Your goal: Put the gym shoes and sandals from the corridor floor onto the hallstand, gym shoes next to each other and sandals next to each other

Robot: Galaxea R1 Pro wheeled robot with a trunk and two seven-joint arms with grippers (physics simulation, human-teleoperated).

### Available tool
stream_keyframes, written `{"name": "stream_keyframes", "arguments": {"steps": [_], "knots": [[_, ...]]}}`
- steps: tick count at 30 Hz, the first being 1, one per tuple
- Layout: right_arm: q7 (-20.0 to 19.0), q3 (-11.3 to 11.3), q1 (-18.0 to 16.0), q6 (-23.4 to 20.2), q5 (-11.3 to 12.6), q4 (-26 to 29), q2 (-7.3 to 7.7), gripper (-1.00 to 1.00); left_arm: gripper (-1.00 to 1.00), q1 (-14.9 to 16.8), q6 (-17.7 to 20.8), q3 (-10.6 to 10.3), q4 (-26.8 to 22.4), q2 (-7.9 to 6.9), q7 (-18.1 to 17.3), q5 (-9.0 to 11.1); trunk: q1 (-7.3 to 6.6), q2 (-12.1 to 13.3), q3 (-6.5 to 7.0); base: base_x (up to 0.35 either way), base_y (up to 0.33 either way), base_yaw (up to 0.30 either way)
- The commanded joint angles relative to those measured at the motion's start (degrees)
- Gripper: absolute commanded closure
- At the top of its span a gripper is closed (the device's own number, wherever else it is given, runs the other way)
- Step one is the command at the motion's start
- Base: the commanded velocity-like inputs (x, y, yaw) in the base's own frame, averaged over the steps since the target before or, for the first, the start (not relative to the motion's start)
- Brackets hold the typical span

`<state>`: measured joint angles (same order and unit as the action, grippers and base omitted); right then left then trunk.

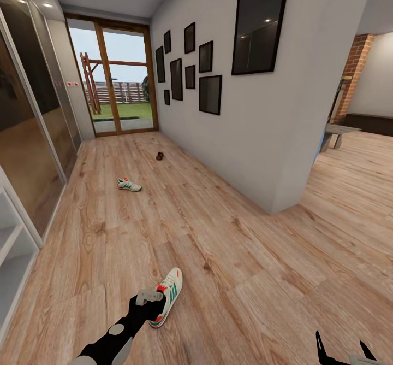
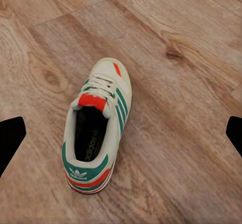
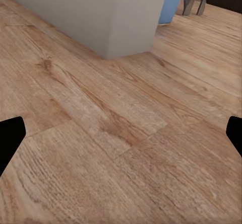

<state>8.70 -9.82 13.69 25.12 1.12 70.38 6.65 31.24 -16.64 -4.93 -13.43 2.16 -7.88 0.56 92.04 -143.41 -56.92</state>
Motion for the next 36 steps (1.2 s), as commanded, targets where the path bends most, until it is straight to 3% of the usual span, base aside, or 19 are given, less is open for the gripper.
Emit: {"name": "stream_keyframes", "arguments": {"steps": [1, 36], "knots": [[0.18, 0.06, 0.02, 0.11, 0.11, 0.03, 0.03, -1.00, -1.00, 0.05, -0.23, -0.30, 0.07, -0.06, 0.06, 0.06, -0.01, -0.02, -0.04, 0.000, 0.000, 0.000], [0.18, 0.07, 0.02, 0.11, 0.11, 0.03, 0.03, -1.00, -1.00, 0.05, -0.46, -0.53, 0.07, -0.05, 0.09, 0.02, -0.01, -0.02, -0.04, 0.000, 0.049, 0.000]]}}
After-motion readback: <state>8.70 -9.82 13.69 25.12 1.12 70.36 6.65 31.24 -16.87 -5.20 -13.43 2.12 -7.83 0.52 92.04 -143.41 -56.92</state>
